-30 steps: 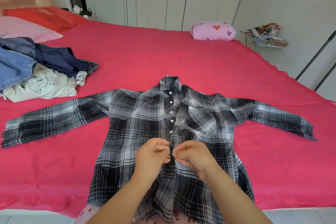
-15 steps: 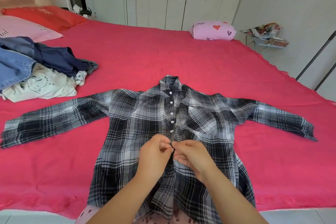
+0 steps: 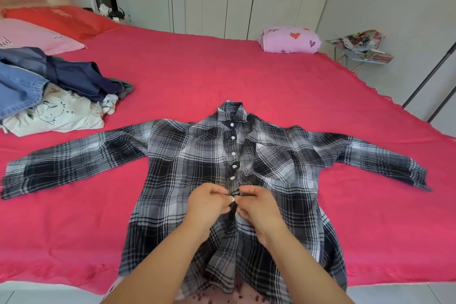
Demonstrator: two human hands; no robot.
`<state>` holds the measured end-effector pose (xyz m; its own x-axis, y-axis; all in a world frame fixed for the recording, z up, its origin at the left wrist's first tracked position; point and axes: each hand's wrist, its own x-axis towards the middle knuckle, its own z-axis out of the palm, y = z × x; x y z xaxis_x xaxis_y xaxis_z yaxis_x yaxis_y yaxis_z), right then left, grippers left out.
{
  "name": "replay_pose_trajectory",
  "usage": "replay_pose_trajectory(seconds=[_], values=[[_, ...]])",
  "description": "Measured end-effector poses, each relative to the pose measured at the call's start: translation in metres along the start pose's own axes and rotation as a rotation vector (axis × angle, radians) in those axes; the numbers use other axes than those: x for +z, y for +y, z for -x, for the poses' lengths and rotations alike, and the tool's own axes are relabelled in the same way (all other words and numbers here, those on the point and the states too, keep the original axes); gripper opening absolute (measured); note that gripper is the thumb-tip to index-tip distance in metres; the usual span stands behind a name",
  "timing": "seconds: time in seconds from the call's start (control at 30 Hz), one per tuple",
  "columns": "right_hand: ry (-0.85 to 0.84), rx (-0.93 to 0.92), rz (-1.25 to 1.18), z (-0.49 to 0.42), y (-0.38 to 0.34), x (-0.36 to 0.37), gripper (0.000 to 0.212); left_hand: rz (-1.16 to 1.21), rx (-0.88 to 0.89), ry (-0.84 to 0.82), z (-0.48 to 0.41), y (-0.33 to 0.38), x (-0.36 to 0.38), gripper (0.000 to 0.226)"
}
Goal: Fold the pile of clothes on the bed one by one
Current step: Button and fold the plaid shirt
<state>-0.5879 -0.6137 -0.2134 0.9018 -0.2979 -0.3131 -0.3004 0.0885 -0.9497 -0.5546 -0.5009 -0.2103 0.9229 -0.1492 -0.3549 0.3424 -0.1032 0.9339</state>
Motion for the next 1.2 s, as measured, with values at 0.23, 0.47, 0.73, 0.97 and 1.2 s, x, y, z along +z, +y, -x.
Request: replay_pose_trajectory(seconds=[0.23,0.47,0.73,0.97,1.2], values=[[0.026,-0.227,0.294,0.0,0.001,-0.002,0.02,0.343,-0.374,-0.165,-0.008,0.012,-0.007,0.007],[-0.001,-0.194,0.268,0.001,0.003,-0.008,0.028,0.415,-0.438,-0.198,-0.008,0.008,-0.005,0.01],[0.013,-0.286,0.558,-0.005,0.005,-0.02,0.024,0.243,-0.185,-0.135,-0.008,0.001,-0.001,0.012],[0.032,-0.22,0.905,-0.003,0.025,-0.039,0.047,-0.441,0.189,-0.101,-0.007,-0.028,0.002,0.02],[-0.044,-0.159,1.118,0.006,0.034,-0.047,0.041,-0.878,0.411,-0.243,0.004,-0.045,0.004,0.04]])
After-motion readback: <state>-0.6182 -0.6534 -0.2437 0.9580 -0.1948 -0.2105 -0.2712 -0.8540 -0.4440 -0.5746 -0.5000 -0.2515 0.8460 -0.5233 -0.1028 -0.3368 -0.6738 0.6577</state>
